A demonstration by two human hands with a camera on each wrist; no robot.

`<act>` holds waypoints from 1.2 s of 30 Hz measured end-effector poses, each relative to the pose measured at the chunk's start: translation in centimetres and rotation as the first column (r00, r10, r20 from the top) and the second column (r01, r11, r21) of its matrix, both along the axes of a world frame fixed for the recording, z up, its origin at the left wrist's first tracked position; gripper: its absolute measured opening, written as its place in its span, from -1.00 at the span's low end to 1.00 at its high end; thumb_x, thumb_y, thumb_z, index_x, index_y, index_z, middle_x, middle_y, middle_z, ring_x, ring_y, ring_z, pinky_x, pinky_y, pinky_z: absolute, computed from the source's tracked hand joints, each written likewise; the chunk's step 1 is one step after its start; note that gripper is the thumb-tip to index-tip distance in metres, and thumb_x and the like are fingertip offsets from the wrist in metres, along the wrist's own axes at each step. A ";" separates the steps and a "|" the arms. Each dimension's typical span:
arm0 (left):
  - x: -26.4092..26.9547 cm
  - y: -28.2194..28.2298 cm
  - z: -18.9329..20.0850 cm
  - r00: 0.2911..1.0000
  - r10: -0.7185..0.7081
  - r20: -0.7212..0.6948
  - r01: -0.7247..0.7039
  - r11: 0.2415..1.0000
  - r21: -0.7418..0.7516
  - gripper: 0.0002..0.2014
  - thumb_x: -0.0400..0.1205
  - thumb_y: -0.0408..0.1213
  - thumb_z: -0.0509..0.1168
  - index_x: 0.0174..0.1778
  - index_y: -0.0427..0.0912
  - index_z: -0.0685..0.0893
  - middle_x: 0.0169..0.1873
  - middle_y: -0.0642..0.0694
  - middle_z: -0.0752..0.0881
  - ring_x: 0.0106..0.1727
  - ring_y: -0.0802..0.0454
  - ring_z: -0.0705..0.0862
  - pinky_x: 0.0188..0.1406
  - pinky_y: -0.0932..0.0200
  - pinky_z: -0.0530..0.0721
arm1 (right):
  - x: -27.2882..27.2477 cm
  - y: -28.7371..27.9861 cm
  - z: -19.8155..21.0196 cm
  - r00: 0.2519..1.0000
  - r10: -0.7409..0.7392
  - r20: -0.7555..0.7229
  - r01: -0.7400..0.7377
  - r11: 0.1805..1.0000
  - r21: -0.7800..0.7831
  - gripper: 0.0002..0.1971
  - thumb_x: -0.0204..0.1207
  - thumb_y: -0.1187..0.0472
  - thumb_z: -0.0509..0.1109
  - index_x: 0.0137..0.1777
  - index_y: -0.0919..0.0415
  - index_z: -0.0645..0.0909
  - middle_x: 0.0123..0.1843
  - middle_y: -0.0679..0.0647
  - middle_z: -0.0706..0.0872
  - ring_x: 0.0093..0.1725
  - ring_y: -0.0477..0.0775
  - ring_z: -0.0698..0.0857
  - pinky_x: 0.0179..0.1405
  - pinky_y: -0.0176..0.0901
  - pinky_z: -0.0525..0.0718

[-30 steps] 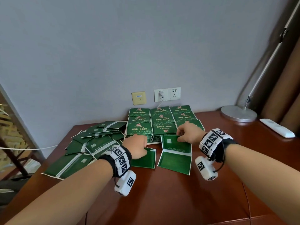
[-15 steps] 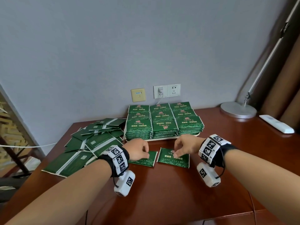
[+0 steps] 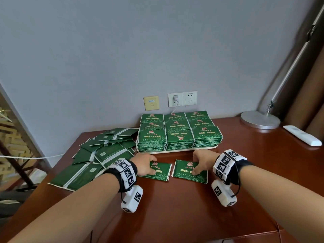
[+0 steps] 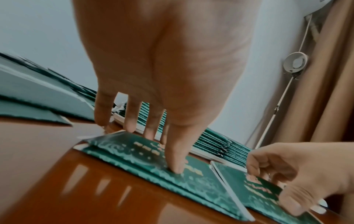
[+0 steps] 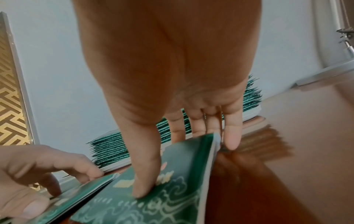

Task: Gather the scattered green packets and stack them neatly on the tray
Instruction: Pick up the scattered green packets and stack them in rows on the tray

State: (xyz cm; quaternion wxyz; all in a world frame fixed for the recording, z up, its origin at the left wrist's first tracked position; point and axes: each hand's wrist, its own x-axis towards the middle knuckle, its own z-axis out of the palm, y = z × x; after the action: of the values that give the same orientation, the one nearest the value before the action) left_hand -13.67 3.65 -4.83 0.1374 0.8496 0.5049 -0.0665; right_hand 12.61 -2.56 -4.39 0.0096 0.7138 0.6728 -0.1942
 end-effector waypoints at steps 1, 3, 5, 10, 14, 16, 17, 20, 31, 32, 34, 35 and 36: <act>0.0 0.0 0.0 1.000 0.010 0.002 -0.010 1.000 -0.002 -0.32 0.58 0.01 0.46 0.62 -0.02 0.42 0.56 -0.10 0.43 0.54 -0.12 0.42 0.52 0.04 0.42 | 0.0 0.0 0.0 1.000 0.002 -0.017 -0.002 1.000 0.010 -0.37 0.27 -0.07 0.66 0.25 0.15 0.51 0.13 0.03 0.63 0.08 0.06 0.62 -0.07 -0.18 0.56; 0.0 0.1 0.0 0.999 0.038 -0.003 -0.038 0.999 -0.004 -0.30 0.55 0.03 0.49 0.59 -0.06 0.45 0.55 -0.11 0.43 0.53 -0.13 0.42 0.52 0.00 0.43 | -0.1 -0.1 0.1 0.999 0.005 -0.053 -0.004 1.000 0.024 -0.39 0.26 -0.03 0.68 0.21 0.13 0.49 0.08 0.00 0.60 0.05 0.05 0.60 -0.08 -0.18 0.55; -0.1 0.1 0.0 0.998 0.066 0.003 -0.066 0.998 0.011 -0.31 0.49 0.07 0.53 0.51 -0.07 0.51 0.48 -0.11 0.46 0.48 -0.12 0.45 0.48 -0.04 0.47 | 0.0 -0.1 0.2 0.996 0.012 -0.085 -0.008 0.999 0.039 -0.44 0.27 0.00 0.68 0.16 0.09 0.47 0.07 -0.01 0.60 0.03 0.04 0.60 -0.08 -0.16 0.58; -0.4 -0.3 0.4 0.994 0.071 0.080 -0.074 0.997 0.034 -0.39 0.47 -0.04 0.56 0.39 -0.08 0.52 0.26 -0.06 0.60 0.17 -0.02 0.60 0.22 0.06 0.61 | 0.5 0.1 0.6 0.964 -0.024 -0.265 0.052 0.994 0.098 -0.65 0.37 0.35 0.55 0.02 0.03 0.49 0.08 0.14 0.66 -0.23 0.06 0.68 -0.27 -0.07 0.70; -0.1 -0.3 1.4 0.995 0.042 0.086 -0.044 0.999 0.018 -0.65 0.60 -0.41 0.36 0.28 -0.07 0.53 0.10 -0.08 0.67 -0.15 0.05 0.62 -0.29 0.24 0.57 | 0.9 0.4 1.5 0.910 -0.008 -0.416 0.078 0.985 0.151 -0.62 0.35 0.52 0.42 -0.04 0.02 0.55 0.00 0.28 0.70 -0.32 0.14 0.65 -0.35 0.01 0.65; 0.2 -0.3 2.3 0.993 0.035 0.109 -0.037 0.999 0.016 -0.66 0.60 -0.52 0.28 0.21 -0.05 0.55 0.21 -0.07 0.64 -0.05 0.04 0.62 -0.30 0.28 0.51 | 1.3 0.7 2.0 0.882 0.020 -0.471 0.087 0.975 0.203 -0.61 0.36 0.54 0.40 -0.04 0.01 0.58 0.00 0.33 0.69 -0.32 0.17 0.62 -0.35 0.01 0.60; 0.4 -0.1 2.8 0.990 0.037 0.133 -0.039 0.999 0.011 -0.64 0.60 -0.54 0.27 0.22 -0.05 0.56 0.27 -0.07 0.62 0.00 0.04 0.63 -0.26 0.27 0.52 | 1.6 0.8 2.3 0.869 0.031 -0.494 0.098 0.968 0.233 -0.60 0.36 0.55 0.38 -0.03 0.01 0.59 -0.02 0.32 0.68 -0.33 0.16 0.60 -0.35 0.01 0.59; 1.3 0.3 4.8 0.973 0.047 0.226 -0.050 0.999 0.006 -0.63 0.61 -0.51 0.30 0.28 -0.07 0.57 0.38 -0.10 0.56 -0.04 0.04 0.65 -0.28 0.28 0.56 | 2.6 1.1 3.6 0.821 0.052 -0.569 0.159 0.936 0.315 -0.58 0.38 0.59 0.35 0.05 0.06 0.61 -0.08 0.19 0.66 -0.50 0.05 0.51 -0.51 -0.12 0.51; 7.4 6.9 9.8 0.831 0.152 0.536 -0.192 0.981 0.019 -0.69 0.57 -0.51 0.40 0.14 -0.08 0.62 0.32 -0.15 0.65 0.33 -0.10 0.64 -0.02 0.25 0.55 | 10.4 5.8 7.0 0.696 0.030 -0.718 0.447 0.764 0.465 -0.70 0.45 0.47 0.43 -0.11 -0.01 0.67 -0.16 0.05 0.70 -0.28 0.12 0.65 -0.27 -0.09 0.65; 7.8 7.8 9.9 0.814 0.164 0.558 -0.209 0.978 0.016 -0.69 0.57 -0.52 0.40 0.13 -0.06 0.62 0.34 -0.15 0.65 0.25 -0.10 0.68 -0.13 0.25 0.57 | 11.0 6.4 7.1 0.690 0.020 -0.724 0.463 0.757 0.461 -0.71 0.43 0.47 0.44 -0.12 -0.01 0.66 -0.14 0.04 0.70 -0.22 0.13 0.68 -0.21 -0.06 0.70; 9.1 9.9 9.9 0.791 0.186 0.583 -0.239 0.971 0.014 -0.67 0.57 -0.53 0.38 0.13 -0.03 0.63 0.36 -0.15 0.65 0.11 -0.03 0.71 -0.18 0.22 0.63 | 12.3 8.0 7.4 0.638 -0.012 -0.770 0.503 0.764 0.405 -0.72 0.41 0.49 0.43 -0.07 0.07 0.67 -0.06 0.11 0.71 -0.16 0.19 0.74 -0.21 0.05 0.78; 9.6 10.9 9.7 0.786 0.193 0.588 -0.250 0.968 0.016 -0.67 0.58 -0.54 0.36 0.14 -0.04 0.64 0.37 -0.13 0.65 0.06 -0.01 0.71 -0.17 0.20 0.65 | 12.9 8.7 7.5 0.605 -0.028 -0.796 0.515 0.775 0.365 -0.72 0.42 0.52 0.40 -0.01 0.14 0.66 -0.03 0.14 0.69 -0.17 0.20 0.74 -0.30 0.02 0.78; 10.2 12.0 9.7 0.785 0.197 0.587 -0.258 0.966 0.021 -0.66 0.58 -0.56 0.33 0.17 -0.07 0.64 0.38 -0.10 0.64 0.00 0.02 0.70 -0.21 0.21 0.64 | 13.4 9.5 7.7 0.581 -0.041 -0.813 0.521 0.786 0.333 -0.71 0.43 0.56 0.37 0.04 0.20 0.64 0.00 0.16 0.67 -0.20 0.19 0.73 -0.40 -0.06 0.76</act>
State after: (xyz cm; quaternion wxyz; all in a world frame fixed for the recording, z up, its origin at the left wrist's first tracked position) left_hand -3.47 15.60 4.85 0.2490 0.7678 0.5402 0.2380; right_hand 26.02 6.99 3.32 -0.5118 0.6340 0.5075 -0.2804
